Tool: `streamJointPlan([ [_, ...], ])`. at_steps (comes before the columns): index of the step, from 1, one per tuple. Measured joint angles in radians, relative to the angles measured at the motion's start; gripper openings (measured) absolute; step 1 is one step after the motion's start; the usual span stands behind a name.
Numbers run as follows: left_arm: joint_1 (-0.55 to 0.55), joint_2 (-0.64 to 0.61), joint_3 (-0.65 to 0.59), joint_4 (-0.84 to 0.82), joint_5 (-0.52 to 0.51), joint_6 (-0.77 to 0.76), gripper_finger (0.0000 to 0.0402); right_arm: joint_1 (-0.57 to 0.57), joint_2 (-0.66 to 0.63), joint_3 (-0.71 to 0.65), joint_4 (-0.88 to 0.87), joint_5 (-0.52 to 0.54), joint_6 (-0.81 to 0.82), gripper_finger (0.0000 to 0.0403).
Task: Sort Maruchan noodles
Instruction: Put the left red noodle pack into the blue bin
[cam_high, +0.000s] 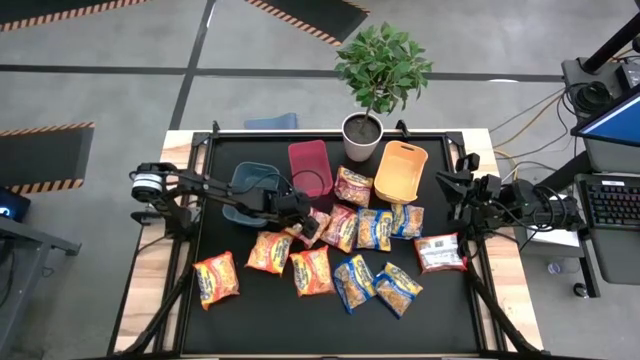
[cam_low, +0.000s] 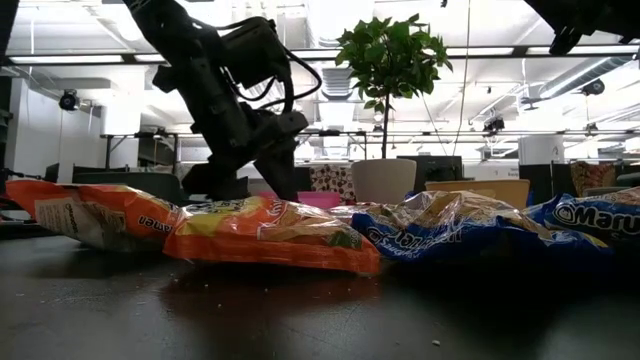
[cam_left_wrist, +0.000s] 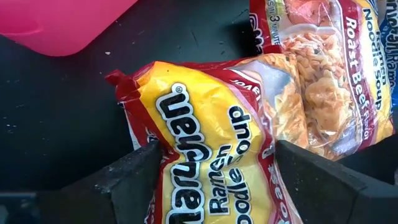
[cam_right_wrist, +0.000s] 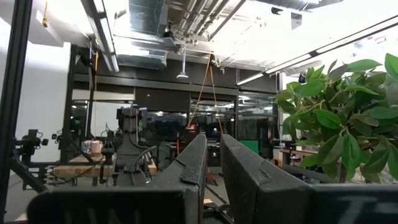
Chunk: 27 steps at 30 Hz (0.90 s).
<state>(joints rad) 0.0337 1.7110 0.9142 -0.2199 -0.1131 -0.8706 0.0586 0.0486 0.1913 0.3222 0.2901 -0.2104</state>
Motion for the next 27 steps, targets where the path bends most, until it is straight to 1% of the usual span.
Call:
streamJointPlan([
  [4, -0.005, 0.0, 0.0, 0.0, -0.004, 0.0, 0.0248, 0.0, 0.0, 0.0, 0.0, 0.0, 0.0, 0.0038],
  [11, -0.014, -0.002, 0.0, -0.003, -0.013, 0.001, 0.0156, 0.0, 0.0, 0.0, 0.0, 0.0, 0.0, 0.0038],
  [15, -0.017, -0.008, 0.0, -0.004, -0.013, 0.009, 0.0117, 0.0, 0.0, 0.0, 0.0, 0.0, -0.003, 0.0038],
  [21, -0.021, -0.027, -0.003, -0.009, -0.014, 0.04, 0.0087, 0.0, 0.0, 0.0, 0.0, 0.0, -0.003, 0.0038],
  [27, -0.041, -0.063, -0.001, -0.032, -0.005, 0.197, 0.0079, 0.0, 0.0, 0.0, 0.001, 0.0, -0.003, 0.0038],
])
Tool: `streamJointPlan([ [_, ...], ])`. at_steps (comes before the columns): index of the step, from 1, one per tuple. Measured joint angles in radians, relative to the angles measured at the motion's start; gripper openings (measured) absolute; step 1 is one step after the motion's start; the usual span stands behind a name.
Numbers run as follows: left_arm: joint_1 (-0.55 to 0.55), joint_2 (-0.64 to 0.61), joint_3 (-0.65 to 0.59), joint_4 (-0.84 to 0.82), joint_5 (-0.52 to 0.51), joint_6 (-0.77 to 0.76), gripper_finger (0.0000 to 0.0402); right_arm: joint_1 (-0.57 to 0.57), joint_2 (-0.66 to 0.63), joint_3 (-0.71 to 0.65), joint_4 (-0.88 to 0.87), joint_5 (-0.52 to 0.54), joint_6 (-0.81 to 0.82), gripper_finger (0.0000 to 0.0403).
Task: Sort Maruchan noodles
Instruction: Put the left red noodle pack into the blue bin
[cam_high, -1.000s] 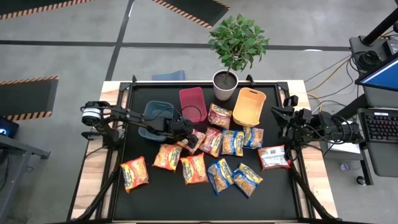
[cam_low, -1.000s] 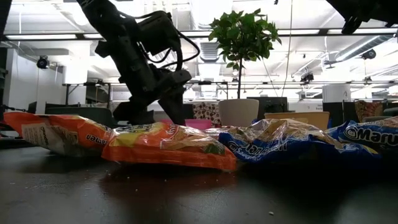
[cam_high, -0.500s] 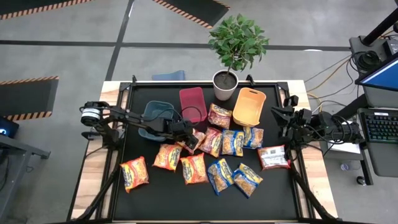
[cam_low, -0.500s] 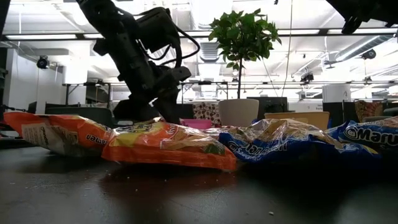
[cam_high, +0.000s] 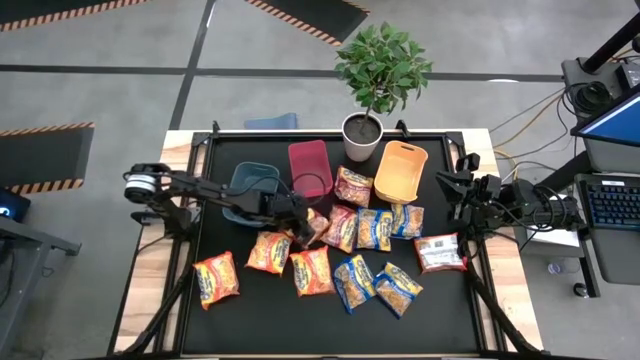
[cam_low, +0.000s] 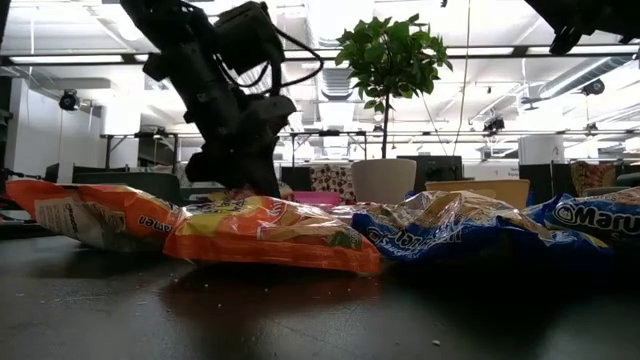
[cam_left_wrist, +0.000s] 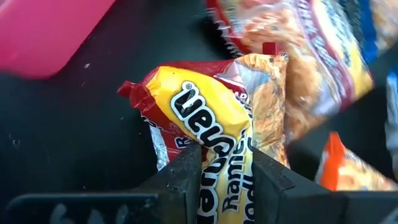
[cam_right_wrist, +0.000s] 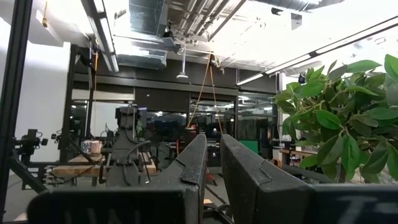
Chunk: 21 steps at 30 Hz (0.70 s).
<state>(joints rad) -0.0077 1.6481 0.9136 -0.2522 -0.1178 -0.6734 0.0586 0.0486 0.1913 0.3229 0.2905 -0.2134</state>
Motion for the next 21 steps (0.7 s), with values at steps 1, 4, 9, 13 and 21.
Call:
streamJointPlan([
  [1, -0.008, -0.002, 0.006, -0.006, -0.006, 0.039, 0.0079, 0.0, 0.0, 0.0, 0.0, 0.0, 0.0, 0.0038],
  [4, -0.043, -0.003, 0.032, -0.024, -0.046, 0.159, 0.0079, 0.0, 0.0, 0.0, 0.0, 0.0, -0.002, 0.0038],
  [9, -0.105, -0.005, 0.114, -0.093, -0.109, 0.369, 0.0079, 0.0, 0.0, 0.0, 0.0, 0.001, -0.007, 0.0038],
  [13, -0.138, -0.006, 0.216, -0.27, -0.213, 0.502, 0.0079, 0.0, 0.0, 0.0, 0.0, 0.0, -0.008, 0.0038],
  [21, -0.146, -0.008, 0.43, -0.678, -0.425, 0.71, 0.0079, 0.0, 0.0, 0.0, 0.0, 0.0, -0.007, 0.0038],
])
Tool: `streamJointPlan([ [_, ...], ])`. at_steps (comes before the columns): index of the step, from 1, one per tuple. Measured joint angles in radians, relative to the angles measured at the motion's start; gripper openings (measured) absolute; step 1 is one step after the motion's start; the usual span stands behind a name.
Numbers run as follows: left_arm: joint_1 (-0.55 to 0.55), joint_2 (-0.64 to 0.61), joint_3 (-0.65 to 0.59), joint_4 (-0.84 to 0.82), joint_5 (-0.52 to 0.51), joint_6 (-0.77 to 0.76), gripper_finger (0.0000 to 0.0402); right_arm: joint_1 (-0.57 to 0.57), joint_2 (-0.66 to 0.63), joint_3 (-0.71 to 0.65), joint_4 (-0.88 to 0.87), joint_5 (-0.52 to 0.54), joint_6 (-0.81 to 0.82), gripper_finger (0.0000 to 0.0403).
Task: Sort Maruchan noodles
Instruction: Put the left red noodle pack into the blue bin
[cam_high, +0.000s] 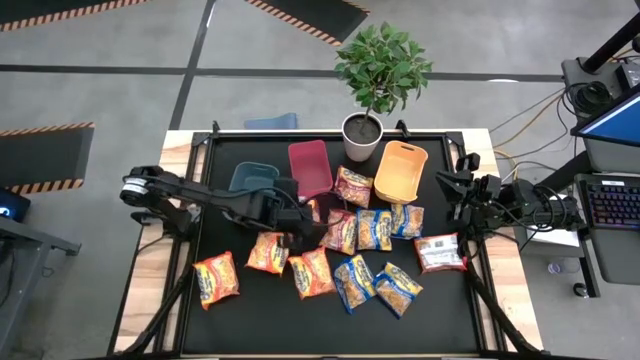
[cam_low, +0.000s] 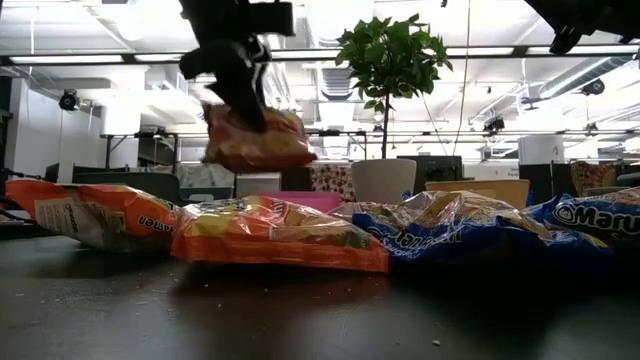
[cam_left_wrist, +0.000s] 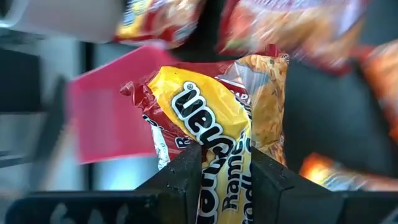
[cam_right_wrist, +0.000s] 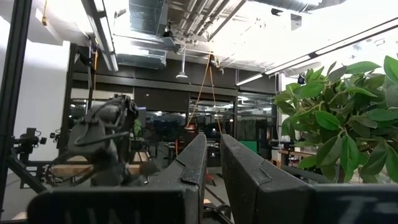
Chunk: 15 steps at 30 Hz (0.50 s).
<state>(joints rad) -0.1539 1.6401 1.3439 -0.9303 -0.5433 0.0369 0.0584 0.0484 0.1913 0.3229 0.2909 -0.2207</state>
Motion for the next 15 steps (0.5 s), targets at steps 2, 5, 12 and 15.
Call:
streamJointPlan([
  [2, 0.002, -0.002, 0.035, -0.098, -0.086, 0.026, 0.0079, 0.0, 0.0, 0.0, 0.0, 0.0, 0.0, 0.0038],
  [5, 0.008, -0.009, 0.054, -0.249, -0.278, 0.037, 0.0079, 0.0, 0.0, 0.0, 0.0, 0.0, 0.0, 0.0038],
  [12, 0.056, -0.084, -0.091, -0.337, -0.468, 0.054, 0.0079, 0.0, 0.0, 0.0, 0.0, 0.0, 0.0, 0.0038],
  [15, 0.09, -0.143, -0.201, -0.304, -0.466, 0.063, 0.0079, 0.0, 0.0, 0.0, 0.0, 0.0, 0.001, 0.0038],
])
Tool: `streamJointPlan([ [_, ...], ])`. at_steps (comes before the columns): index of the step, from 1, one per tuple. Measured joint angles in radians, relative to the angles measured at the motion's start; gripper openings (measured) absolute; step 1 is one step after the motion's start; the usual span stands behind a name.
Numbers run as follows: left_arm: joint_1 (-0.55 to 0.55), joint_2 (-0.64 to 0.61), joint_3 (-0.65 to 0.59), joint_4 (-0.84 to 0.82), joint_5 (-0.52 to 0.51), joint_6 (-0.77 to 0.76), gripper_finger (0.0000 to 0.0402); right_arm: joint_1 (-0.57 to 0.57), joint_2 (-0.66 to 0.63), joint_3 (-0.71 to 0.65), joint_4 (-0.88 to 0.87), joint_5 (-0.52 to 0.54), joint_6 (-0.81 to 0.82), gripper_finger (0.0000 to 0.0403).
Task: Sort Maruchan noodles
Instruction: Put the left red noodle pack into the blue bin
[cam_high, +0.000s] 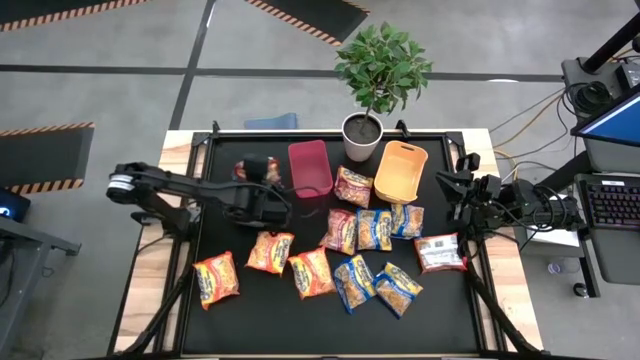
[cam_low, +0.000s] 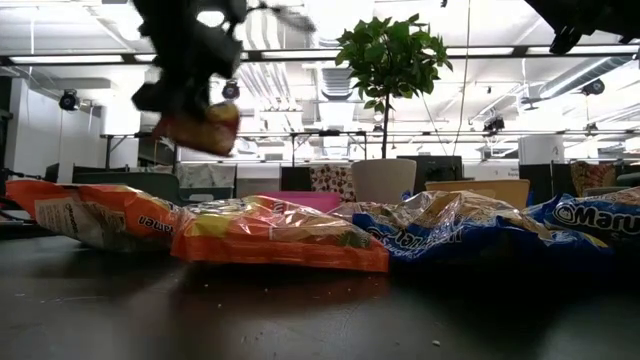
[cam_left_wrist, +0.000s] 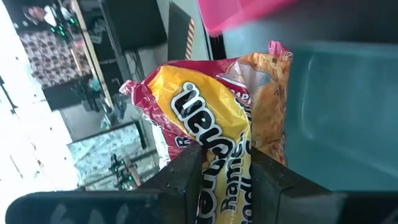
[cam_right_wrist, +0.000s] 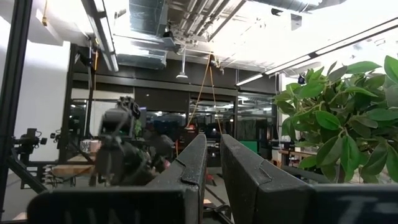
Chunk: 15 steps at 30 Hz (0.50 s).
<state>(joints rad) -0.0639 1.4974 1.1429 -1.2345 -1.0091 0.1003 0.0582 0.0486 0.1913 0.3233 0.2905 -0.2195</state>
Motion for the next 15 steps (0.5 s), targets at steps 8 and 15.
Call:
streamJointPlan([
  [8, 0.055, -0.135, -0.274, 0.415, 0.123, 0.212, 0.0079, 0.0, 0.0, 0.0, 0.005, 0.0, -0.005, 0.0038],
  [15, 0.099, -0.164, -0.412, 0.633, 0.07, 0.347, 0.0079, 0.0, 0.0, 0.0, 0.008, 0.001, -0.019, 0.0038],
])
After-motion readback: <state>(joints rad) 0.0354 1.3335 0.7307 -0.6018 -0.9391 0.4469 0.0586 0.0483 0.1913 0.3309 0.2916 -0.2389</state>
